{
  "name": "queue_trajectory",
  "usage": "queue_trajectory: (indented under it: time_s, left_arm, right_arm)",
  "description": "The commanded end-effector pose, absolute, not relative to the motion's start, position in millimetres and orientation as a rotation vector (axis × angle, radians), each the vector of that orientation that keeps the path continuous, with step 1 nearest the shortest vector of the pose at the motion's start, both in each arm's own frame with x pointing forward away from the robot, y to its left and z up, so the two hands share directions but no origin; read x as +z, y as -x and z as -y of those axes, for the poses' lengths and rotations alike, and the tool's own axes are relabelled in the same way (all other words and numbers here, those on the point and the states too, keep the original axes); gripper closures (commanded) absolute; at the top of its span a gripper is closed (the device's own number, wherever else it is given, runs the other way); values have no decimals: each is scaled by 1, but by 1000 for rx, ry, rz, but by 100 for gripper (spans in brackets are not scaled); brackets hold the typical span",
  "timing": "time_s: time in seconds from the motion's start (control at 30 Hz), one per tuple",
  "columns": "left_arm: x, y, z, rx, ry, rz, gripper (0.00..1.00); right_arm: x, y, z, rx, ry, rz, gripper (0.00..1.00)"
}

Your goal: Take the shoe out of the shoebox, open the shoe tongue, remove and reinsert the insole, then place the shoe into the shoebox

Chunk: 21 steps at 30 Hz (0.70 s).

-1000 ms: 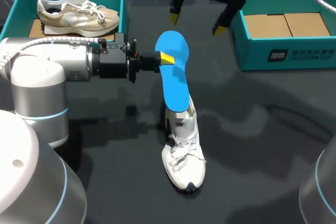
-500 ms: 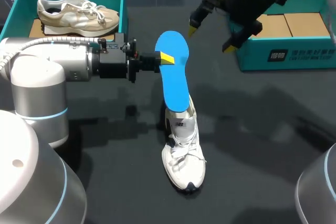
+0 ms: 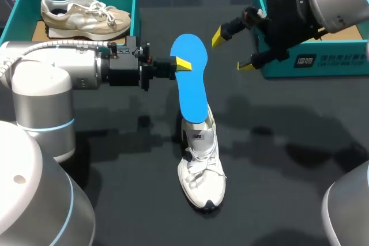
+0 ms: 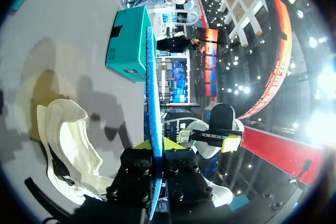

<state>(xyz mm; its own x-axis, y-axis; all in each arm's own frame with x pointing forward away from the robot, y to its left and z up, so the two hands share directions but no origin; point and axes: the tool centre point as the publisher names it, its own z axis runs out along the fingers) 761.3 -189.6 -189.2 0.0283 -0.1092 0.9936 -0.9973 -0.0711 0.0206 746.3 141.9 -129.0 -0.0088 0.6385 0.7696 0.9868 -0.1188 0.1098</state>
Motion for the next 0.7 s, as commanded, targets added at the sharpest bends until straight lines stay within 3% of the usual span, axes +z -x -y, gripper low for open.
queue_trajectory:
  time_s: [0.03, 0.7]
  left_arm:
    - [-190, -761, 190, 1189, -1355, 1238, 100]
    - [-190, -761, 190, 1189, -1355, 1238, 100]
  right_arm:
    - [-140, -750, -146, -1242, 1457, 1403, 0]
    - [-153, -756, -147, -1255, 1419, 1334, 0]
